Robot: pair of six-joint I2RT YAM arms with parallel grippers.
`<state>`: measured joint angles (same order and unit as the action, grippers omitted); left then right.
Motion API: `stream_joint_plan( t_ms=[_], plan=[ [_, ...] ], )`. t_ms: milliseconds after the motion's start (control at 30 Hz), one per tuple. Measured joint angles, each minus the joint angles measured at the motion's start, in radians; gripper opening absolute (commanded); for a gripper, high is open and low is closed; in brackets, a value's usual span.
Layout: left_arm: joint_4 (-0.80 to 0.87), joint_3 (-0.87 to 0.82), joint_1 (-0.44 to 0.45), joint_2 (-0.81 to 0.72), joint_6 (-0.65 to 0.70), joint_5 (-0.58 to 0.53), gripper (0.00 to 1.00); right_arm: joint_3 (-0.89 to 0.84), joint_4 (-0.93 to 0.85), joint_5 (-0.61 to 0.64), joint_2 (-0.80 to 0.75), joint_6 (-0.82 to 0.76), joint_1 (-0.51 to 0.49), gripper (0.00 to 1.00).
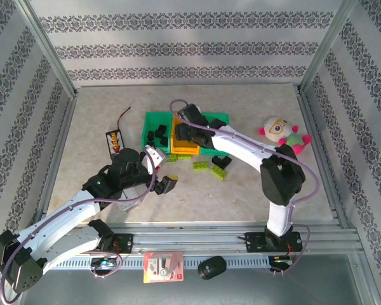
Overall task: Sort the legos into containers by color
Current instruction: Place the lego in the container.
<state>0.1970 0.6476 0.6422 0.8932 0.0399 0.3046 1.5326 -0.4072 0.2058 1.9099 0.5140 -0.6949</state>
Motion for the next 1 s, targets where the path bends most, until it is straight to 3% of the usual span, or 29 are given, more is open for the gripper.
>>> stream_joint_plan(
  t_ms=[367, 633, 833, 1000],
  plan=[
    [-0.014, -0.016, 0.000, 0.000, 0.000, -0.030, 0.99, 0.273, -0.012, 0.004, 0.282, -0.077, 0.078, 0.67],
    [-0.018, -0.016, 0.000, 0.000, 0.001, -0.033, 0.99, 0.295, -0.034, 0.003, 0.291, -0.104, 0.082, 0.79],
    [-0.042, -0.017, 0.013, 0.009, 0.001, -0.027, 0.99, 0.144, -0.023, 0.012, 0.132, -0.118, 0.062, 0.83],
    [-0.082, -0.022, 0.053, 0.043, 0.001, -0.019, 0.99, -0.127, 0.023, 0.032, -0.142, -0.101, 0.036, 0.85]
  ],
)
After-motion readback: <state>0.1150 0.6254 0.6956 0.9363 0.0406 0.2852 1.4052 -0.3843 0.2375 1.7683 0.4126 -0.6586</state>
